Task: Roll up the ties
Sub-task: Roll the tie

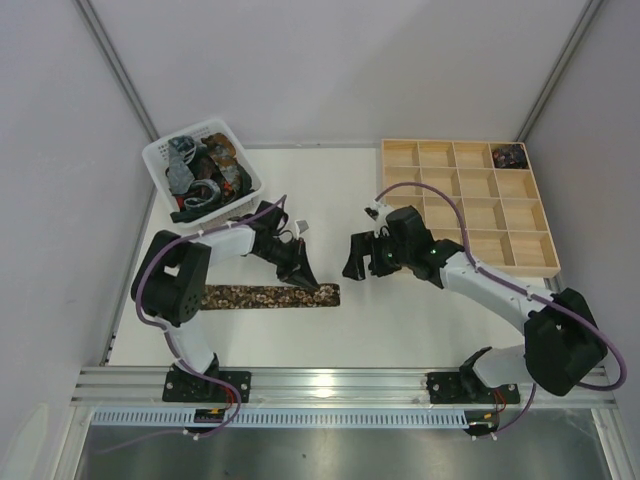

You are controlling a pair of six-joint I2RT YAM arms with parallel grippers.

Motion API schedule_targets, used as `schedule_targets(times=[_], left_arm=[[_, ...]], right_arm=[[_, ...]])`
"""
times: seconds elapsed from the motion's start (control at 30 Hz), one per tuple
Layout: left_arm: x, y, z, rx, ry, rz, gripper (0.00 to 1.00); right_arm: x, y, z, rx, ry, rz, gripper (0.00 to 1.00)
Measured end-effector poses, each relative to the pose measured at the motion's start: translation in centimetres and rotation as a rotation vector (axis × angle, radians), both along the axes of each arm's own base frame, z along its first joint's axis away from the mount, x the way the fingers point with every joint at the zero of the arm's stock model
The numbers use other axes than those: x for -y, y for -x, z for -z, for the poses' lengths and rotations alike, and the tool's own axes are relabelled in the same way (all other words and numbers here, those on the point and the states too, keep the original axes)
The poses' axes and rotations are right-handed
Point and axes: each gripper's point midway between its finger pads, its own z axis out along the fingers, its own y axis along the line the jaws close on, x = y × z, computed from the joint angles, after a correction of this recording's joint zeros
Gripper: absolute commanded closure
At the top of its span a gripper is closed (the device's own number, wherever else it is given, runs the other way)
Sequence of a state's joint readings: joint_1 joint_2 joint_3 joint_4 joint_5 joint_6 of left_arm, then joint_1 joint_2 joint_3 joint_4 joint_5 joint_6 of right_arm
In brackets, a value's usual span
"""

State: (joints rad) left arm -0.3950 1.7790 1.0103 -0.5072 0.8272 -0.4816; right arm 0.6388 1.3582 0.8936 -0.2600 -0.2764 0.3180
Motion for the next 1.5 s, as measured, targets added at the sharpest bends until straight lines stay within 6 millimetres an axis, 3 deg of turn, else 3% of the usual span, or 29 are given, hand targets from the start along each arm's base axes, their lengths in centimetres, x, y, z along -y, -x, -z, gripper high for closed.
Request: schedule_targets(times=[0.23,0.5,0.87,1.0,1.5], left_arm=[[0.8,-0.1,0.7,-0.027,0.008,0.010,0.91],[0.9,-0.1,2.0,-0.053,-0.004,0.013,0.92],[0.9,-0.3,2.2,-0.042,0.001,0.011,0.92],[0.8,-0.4,2.2,-0.043,0.002,0.006,0.92],[0.2,-0.3,2.7,-0.058,-0.002,-0.010,0.93]], right_arm=[[-0.4,2.9,3.9,-0.309,-0.158,0.085,0.27],[-2.4,2.8,5.8,-0.459,-0.244,0.071,0.28],[-3.8,2.7,8.5,-0.566,-0.290,0.062,0.34],[-4.4,2.5,8.8,-0.590,-0.320,0.063,0.42],[-6.3,2.6,9.3,-0.633,-0.348,0.042,0.49]])
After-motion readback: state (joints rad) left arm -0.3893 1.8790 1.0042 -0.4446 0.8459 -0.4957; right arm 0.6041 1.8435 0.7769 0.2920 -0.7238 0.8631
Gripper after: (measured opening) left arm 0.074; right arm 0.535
